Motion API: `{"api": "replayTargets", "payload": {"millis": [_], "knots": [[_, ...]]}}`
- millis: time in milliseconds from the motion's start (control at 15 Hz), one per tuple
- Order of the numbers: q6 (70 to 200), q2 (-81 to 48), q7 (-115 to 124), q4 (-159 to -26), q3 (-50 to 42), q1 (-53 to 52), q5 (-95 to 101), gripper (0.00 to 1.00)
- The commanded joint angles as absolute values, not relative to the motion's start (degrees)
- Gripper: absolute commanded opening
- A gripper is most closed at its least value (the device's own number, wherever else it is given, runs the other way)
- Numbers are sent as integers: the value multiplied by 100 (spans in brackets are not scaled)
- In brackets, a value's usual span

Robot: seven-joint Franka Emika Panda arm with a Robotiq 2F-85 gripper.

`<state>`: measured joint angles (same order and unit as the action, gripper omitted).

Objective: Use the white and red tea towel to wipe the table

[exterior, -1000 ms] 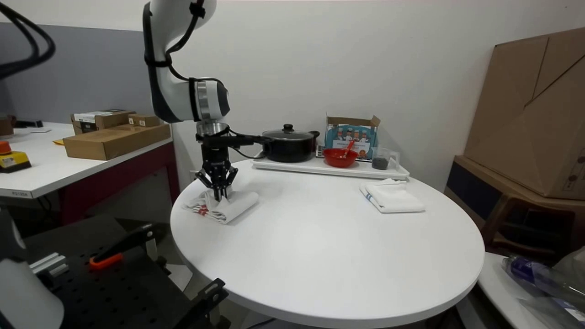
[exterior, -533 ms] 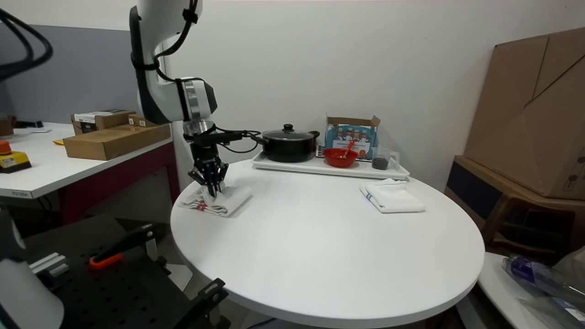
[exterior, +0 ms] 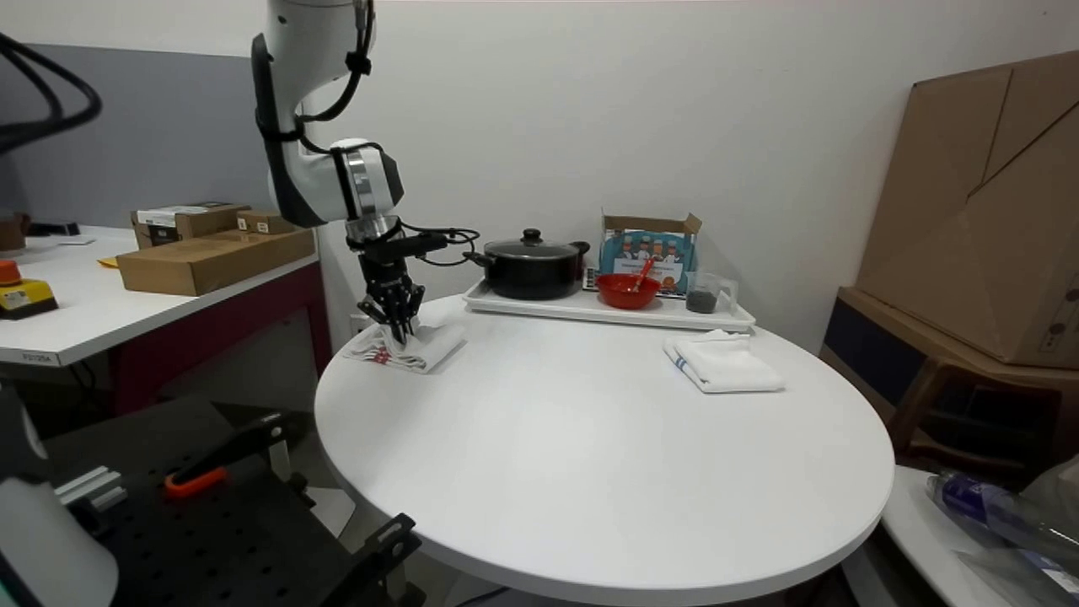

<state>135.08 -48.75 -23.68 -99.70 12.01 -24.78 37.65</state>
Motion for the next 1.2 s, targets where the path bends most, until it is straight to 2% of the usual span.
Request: {"api": "replayTargets", "payload": {"millis": [0,600,1133], "knots": [[13738,-5549,-2327,-9019,1112,-2450,3752,5],[13751,-5908,-2397,-8037,689,-1821,3396,5],[13714,-5670,-2245,-8271,173,-1121,3021,5]]}}
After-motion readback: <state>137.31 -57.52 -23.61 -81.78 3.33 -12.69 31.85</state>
